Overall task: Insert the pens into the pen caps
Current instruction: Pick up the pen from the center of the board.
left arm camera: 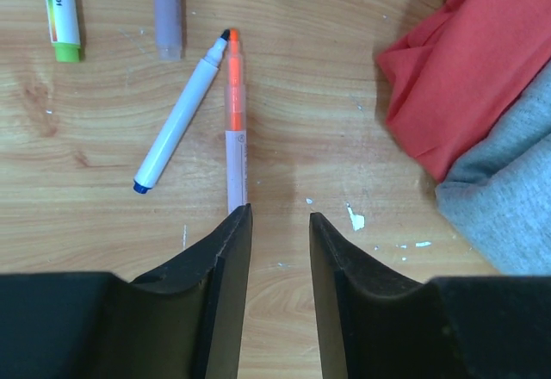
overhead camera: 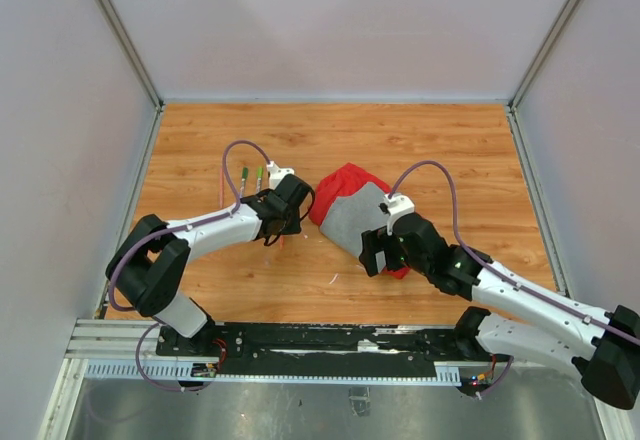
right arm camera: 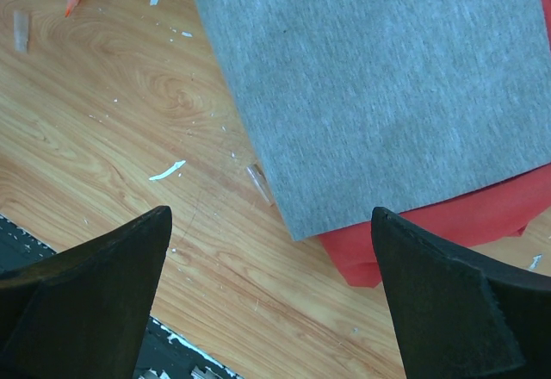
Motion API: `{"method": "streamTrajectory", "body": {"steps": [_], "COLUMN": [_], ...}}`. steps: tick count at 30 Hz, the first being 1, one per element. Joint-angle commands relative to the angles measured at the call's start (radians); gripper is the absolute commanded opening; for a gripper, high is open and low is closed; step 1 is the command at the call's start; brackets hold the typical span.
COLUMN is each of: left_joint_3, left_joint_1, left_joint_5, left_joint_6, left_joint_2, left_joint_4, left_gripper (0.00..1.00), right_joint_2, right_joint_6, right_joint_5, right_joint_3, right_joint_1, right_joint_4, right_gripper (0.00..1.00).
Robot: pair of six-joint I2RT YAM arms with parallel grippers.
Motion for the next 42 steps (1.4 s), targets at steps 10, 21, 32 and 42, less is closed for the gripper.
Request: {"method": "streamTrajectory", "body": {"steps": [10, 21, 32, 42], "left_joint_3": [0.046, 0.028, -0.018, -0.100], "left_joint_1": [-0.006, 0.003, 0.003, -0.014], "left_joint_5": [-0.072, -0.044, -0.031, 0.094], "left_joint_6": [-0.001, 0.010, 0.019, 0.059], "left_joint_2": [0.070, 0.121, 0.099, -0.091], "left_joint_4": [-0.011, 0.025, 0.043, 0.128], "left_gripper": [0.42, 0.39, 0.14, 0.01], "right_joint_2": [0.020, 0.043, 0.050, 0.005], "right_joint_6": [0.010, 0.009, 0.017, 0.062], "right_joint_5": [-0.017, -0.044, -0.036, -0.008], "right_joint_3": [-0.005, 0.002, 0.007, -0.002], "right_joint_1": [-0.008, -0.008, -0.007, -0.008], "right_joint_4": [0.001, 0.003, -0.003, 0.011], "right_gripper": [0.98, 0.99, 0.98, 0.99]}}
